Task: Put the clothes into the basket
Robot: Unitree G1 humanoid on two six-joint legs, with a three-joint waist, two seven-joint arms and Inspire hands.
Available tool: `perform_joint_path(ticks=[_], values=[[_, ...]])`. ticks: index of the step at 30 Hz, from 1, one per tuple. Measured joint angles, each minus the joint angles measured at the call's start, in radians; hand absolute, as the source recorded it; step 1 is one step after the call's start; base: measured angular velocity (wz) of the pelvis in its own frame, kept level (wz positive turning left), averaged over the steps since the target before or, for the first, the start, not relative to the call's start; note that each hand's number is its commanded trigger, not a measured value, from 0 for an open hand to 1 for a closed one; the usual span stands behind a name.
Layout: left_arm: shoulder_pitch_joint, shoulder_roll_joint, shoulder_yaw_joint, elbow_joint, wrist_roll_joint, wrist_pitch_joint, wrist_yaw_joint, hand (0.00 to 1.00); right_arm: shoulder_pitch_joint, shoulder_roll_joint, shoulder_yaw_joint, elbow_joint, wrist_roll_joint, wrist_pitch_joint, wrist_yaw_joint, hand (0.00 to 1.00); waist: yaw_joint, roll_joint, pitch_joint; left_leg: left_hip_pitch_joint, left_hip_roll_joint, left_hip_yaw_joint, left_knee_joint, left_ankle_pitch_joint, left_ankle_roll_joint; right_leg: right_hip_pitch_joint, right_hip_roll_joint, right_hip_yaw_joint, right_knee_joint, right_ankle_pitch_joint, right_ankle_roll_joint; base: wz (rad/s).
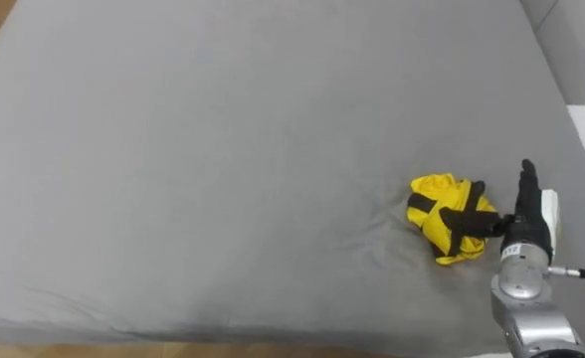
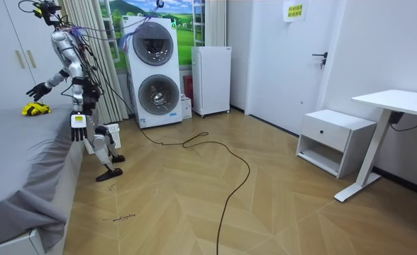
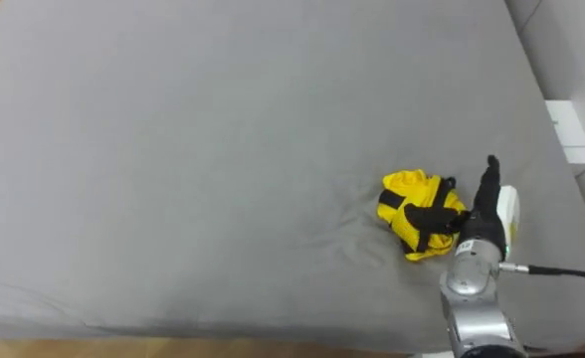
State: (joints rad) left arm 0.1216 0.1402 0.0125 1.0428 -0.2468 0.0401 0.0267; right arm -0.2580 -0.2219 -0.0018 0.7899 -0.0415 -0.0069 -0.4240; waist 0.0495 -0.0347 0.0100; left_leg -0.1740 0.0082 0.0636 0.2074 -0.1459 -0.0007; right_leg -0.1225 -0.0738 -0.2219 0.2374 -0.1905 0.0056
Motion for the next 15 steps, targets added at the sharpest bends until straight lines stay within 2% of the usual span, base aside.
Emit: perform_joint_path(ticks=[4,8,13,15], values=[[-0.045,0.008,-0.028,0.023,0.002,0.000,0.000,0.00,-0.036,0.000,0.013,0.108,0.000,0.005,0.001,0.00,0.023,0.001,0.0009,-0.042,-0.001,-0.024,0.023,0.000,0.000,-0.019,-0.001,-0.027,0.000,0.000,-0.001,0.21],[-0.078,0.007,-0.038,0.062,0.000,0.000,-0.001,0.00,-0.096,-0.005,0.017,0.244,0.025,0.006,0.002,0.00,0.041,0.011,0.0062,-0.073,-0.004,-0.041,0.034,0.003,0.000,-0.034,-0.004,-0.052,0.000,0.001,-0.002,0.16],[-0.084,0.009,-0.034,0.079,-0.001,-0.008,-0.001,0.00,-0.131,-0.044,0.016,0.291,0.082,0.008,0.001,0.00,0.044,0.022,0.0114,-0.119,-0.007,-0.050,0.044,0.009,0.002,-0.063,-0.008,-0.079,0.002,0.001,-0.002,0.16],[-0.087,0.009,-0.034,0.076,-0.002,-0.017,-0.012,0.00,-0.135,-0.079,0.016,0.308,0.086,0.008,0.001,0.00,0.066,0.028,0.0112,-0.148,-0.007,-0.050,0.052,0.010,0.003,-0.088,-0.008,-0.081,0.003,0.003,-0.003,0.06]])
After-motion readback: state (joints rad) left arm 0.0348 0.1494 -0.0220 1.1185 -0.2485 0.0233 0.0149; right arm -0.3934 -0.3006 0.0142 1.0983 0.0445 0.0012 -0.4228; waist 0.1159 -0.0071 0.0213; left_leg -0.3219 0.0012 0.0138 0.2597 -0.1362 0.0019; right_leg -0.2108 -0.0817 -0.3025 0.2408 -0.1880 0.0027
